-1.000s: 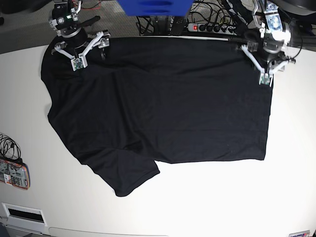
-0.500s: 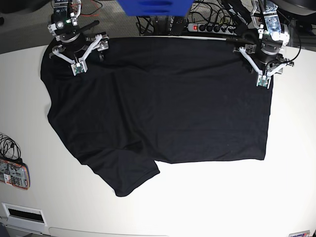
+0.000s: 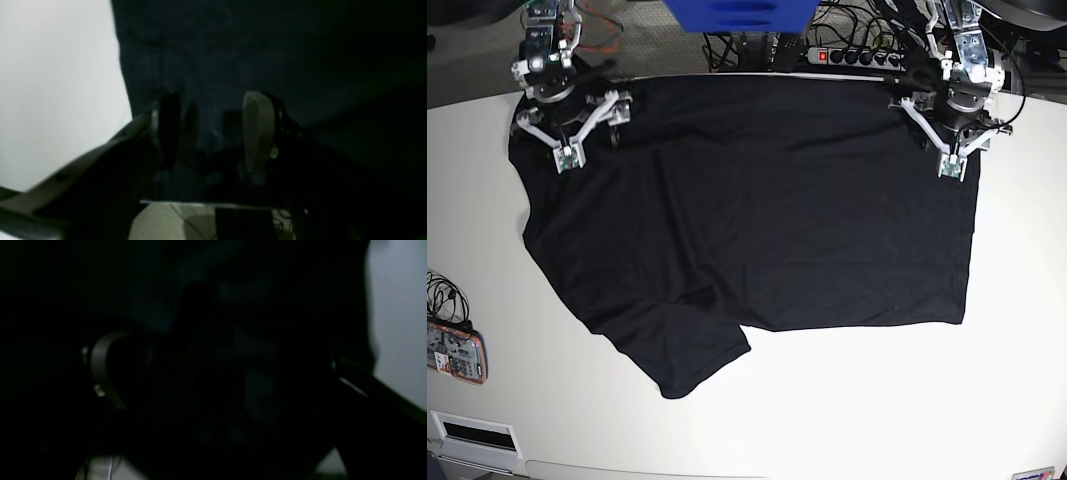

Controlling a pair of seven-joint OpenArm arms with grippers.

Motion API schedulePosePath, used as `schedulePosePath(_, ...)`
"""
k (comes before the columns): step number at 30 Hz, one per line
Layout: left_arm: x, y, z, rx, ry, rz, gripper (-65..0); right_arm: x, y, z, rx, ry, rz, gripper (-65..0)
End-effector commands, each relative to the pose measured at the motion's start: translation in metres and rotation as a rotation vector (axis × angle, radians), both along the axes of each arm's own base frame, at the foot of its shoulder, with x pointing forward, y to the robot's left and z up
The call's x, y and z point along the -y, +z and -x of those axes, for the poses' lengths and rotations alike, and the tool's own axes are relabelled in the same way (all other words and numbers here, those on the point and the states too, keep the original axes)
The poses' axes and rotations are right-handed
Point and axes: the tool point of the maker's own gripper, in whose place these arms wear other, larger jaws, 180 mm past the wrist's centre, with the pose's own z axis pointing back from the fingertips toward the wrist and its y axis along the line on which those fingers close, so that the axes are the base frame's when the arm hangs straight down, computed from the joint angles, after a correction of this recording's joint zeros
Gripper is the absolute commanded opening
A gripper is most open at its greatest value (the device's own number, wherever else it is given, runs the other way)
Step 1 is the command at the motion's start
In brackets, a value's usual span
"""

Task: Fold the T-shirt properly
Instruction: 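Release the shirt edge and move both grippers toward the shirt's middle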

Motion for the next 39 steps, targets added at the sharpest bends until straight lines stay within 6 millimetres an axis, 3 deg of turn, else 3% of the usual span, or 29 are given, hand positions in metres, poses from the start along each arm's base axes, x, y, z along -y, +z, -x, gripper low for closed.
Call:
schedulePosePath(1, 0.002, 0.008, -0.006, 0.032, -0.011, 0.0, -36.5, 0.001, 0.007, -0.006, 0.027, 0.003, 0.009, -2.9)
schedulePosePath(9, 0.0, 0.008, -0.006, 0.031, -0.01, -0.008, -36.5, 0.001, 0.015, -0.032, 0.05, 0.0, 0.018, -2.9)
schedulePosePath(19, -0.001, 0.01, -0.01, 0.041, -0.014, -0.013, -36.5, -0.046, 0.021, -0.066, 0.06, 0.108, -0.026, -2.9)
schedulePosePath(23, -0.004, 0.015, -0.029, 0.082, -0.006, -0.013, -36.5, -0.048, 0.035, -0.09, 0.099, 0.116, -0.019, -2.9)
schedulePosePath(30, -0.003, 0.021, -0.068, 0.151, 0.003, 0.012, -36.5, -0.049, 0.083, -0.149, 0.265, 0.115, -0.011, -2.9)
schedulePosePath(36, -0.007, 0.045, -0.104, 0.246, 0.008, 0.003, -36.4, -0.045, 0.124, -0.194, 0.389, 0.106, -0.005, -2.8)
schedulePosePath(39, -0.012, 0.06, -0.119, 0.286, -0.011, -0.022, -36.4, -0.045, 0.137, -0.204, 0.427, 0.106, -0.006, -2.9)
